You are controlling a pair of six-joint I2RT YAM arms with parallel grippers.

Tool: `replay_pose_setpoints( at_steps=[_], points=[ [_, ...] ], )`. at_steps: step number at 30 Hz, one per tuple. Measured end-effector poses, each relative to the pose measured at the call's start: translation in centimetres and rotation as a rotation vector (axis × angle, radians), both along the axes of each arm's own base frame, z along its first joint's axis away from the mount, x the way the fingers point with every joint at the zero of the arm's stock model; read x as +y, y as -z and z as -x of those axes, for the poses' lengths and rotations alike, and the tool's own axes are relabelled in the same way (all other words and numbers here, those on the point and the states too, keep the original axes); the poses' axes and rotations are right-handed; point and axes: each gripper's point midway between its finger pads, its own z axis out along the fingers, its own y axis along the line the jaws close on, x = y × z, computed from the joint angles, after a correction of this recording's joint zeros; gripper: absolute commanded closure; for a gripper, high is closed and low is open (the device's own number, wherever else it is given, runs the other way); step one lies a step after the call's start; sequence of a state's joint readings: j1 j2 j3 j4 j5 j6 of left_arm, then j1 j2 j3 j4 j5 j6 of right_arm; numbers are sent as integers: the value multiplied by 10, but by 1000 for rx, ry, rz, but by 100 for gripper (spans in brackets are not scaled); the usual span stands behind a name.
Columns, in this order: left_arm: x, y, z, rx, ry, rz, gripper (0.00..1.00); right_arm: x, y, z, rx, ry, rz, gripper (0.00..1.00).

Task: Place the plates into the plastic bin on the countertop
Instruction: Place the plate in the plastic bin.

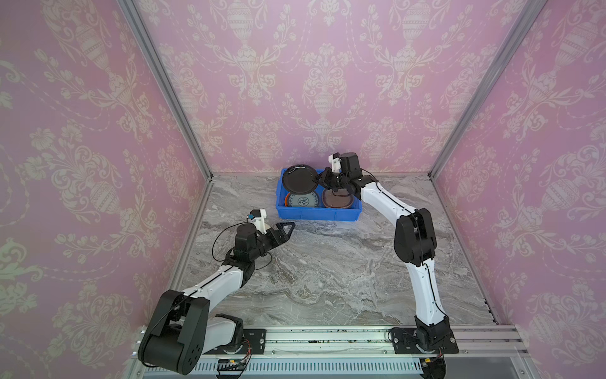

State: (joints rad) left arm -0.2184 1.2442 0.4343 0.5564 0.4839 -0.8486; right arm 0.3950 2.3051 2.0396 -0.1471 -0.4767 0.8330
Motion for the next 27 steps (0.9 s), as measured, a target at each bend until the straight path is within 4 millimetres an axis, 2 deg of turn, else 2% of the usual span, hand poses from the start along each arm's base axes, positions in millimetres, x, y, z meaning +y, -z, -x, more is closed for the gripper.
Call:
replay_pose_setpoints(
  at_steps=[10, 18, 27],
  points=[
    [5, 9, 1, 20, -3, -32, 1, -1, 44, -15, 62, 47, 25, 100],
    [6, 15, 0, 39, -5, -37, 1, -1, 68, -22, 93, 64, 48, 100],
    [7, 16, 0, 41, -9, -37, 1, -3, 92, -20, 140, 71, 75, 100]
  ],
)
